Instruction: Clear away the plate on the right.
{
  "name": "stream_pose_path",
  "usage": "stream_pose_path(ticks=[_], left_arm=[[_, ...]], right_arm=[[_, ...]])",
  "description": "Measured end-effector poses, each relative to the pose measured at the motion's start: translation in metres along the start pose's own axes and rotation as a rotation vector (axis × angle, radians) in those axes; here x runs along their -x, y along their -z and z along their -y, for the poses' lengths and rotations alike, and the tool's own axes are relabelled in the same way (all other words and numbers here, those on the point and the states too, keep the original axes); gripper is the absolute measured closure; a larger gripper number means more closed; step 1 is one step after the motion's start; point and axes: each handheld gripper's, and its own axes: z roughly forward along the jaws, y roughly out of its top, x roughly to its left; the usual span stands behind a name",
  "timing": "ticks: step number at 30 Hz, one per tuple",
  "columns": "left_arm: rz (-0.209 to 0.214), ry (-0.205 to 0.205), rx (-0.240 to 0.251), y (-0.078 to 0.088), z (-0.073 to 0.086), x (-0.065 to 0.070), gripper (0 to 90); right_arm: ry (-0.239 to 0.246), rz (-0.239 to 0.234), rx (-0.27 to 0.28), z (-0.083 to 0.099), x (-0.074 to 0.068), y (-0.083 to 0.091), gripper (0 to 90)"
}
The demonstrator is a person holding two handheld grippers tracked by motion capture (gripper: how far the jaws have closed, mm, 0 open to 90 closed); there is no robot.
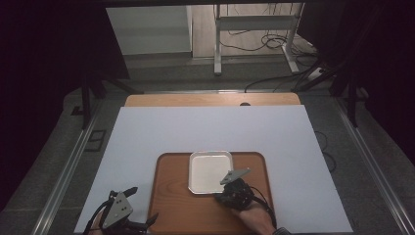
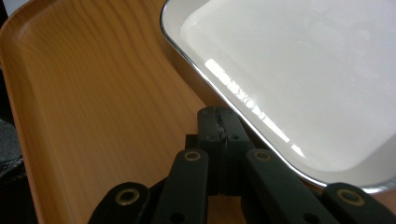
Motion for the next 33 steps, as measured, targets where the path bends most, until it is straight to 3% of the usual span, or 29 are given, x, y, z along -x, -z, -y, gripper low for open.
stream_pose_path(ticks=[18,33], left_arm=[[0.0,0.002,-0.002,0.0,0.0,0.0,0.7],[0.002,0.003,-0.001,0.001,-0.001,0.001,1.3]], right_arm=[[-0.012,-0.027,0.031,-0.001,-0.004,0.009,85.4],[-0.033,0.003,0.091,0.0,0.001,0.029,76.0]])
